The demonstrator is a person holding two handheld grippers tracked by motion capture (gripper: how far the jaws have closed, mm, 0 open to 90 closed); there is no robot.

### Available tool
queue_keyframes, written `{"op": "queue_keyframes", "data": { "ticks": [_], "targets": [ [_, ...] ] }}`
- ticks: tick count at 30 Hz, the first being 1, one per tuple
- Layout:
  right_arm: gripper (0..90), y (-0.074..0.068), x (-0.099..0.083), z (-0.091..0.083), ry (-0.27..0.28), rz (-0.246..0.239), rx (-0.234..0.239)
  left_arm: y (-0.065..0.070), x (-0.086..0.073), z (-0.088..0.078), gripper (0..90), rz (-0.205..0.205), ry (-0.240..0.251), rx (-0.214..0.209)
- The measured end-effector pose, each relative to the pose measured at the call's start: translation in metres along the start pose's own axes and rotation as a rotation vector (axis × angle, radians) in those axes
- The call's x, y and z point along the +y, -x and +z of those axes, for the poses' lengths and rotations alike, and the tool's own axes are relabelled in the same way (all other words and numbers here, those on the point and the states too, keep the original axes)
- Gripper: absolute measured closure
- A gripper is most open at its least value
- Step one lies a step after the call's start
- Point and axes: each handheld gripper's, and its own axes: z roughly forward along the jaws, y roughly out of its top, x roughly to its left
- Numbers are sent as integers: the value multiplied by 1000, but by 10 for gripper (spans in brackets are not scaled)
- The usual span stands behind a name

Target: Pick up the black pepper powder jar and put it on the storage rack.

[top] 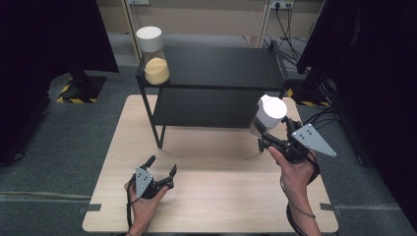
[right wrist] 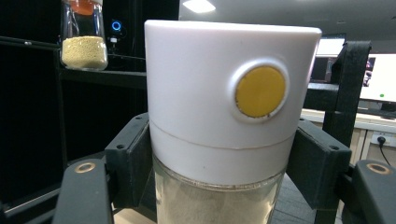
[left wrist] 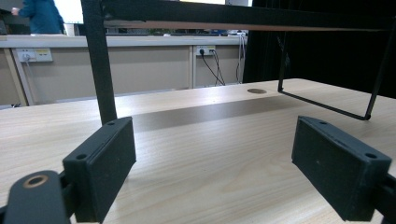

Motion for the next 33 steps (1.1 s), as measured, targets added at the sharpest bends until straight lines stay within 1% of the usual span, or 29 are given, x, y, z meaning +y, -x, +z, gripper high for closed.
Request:
{"op": "queue_keyframes", "data": {
  "ticks": [5, 17, 33],
  "targets": [
    [307, 2, 3, 4, 1, 7, -5, 0, 0, 0, 131, -1, 0, 0],
    [307, 3, 11, 9, 10, 1, -9, 0, 0, 0, 131, -1, -2, 1],
    [307, 6, 20, 15, 20, 11, -17, 0, 0, 0, 132, -1, -2, 2]
  ]
}}
